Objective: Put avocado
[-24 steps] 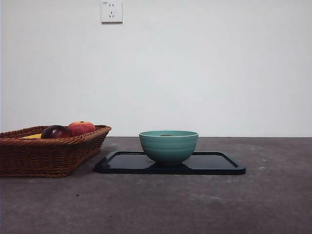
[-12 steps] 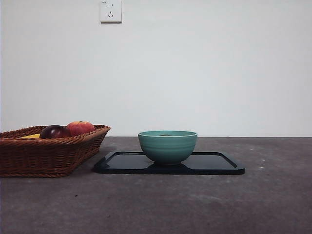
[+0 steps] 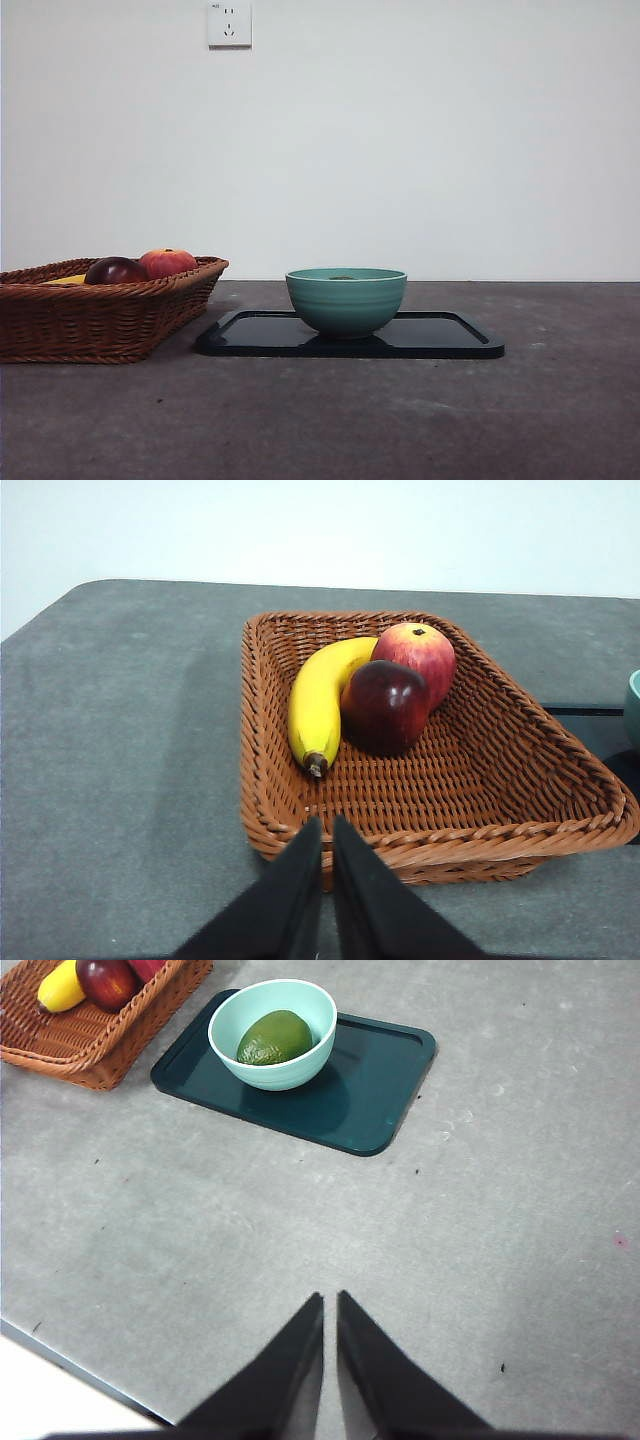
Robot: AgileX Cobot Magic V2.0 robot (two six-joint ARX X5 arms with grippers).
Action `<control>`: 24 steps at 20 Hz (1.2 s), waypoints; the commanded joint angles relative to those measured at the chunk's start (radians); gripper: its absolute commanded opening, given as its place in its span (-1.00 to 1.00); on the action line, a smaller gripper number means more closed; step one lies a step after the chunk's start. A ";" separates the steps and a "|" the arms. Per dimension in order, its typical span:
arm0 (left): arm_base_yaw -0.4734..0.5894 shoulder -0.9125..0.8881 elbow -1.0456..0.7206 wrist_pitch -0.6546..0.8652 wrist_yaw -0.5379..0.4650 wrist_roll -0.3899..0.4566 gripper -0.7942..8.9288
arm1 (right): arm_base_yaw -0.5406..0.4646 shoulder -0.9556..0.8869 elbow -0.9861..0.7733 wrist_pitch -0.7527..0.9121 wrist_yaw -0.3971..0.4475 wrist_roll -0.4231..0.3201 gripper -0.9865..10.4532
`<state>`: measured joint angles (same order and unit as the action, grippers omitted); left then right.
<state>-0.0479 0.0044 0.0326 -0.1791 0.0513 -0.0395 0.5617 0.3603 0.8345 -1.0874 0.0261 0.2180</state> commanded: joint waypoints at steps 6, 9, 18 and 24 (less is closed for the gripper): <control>0.001 -0.001 -0.022 -0.007 -0.003 0.010 -0.80 | 0.006 0.001 0.005 0.011 0.001 0.010 -0.80; 0.001 -0.001 -0.022 -0.008 -0.003 0.010 -0.80 | 0.006 0.001 0.005 0.011 0.001 0.010 -0.80; 0.001 -0.001 -0.022 -0.008 -0.003 0.010 -0.80 | -0.239 -0.090 -0.101 0.255 0.053 -0.134 -0.80; 0.001 -0.001 -0.021 -0.008 -0.003 0.009 -0.80 | -0.457 -0.206 -0.531 0.903 0.031 -0.152 -0.80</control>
<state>-0.0479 0.0044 0.0326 -0.1791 0.0513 -0.0395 0.0990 0.1532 0.2985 -0.2153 0.0532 0.0772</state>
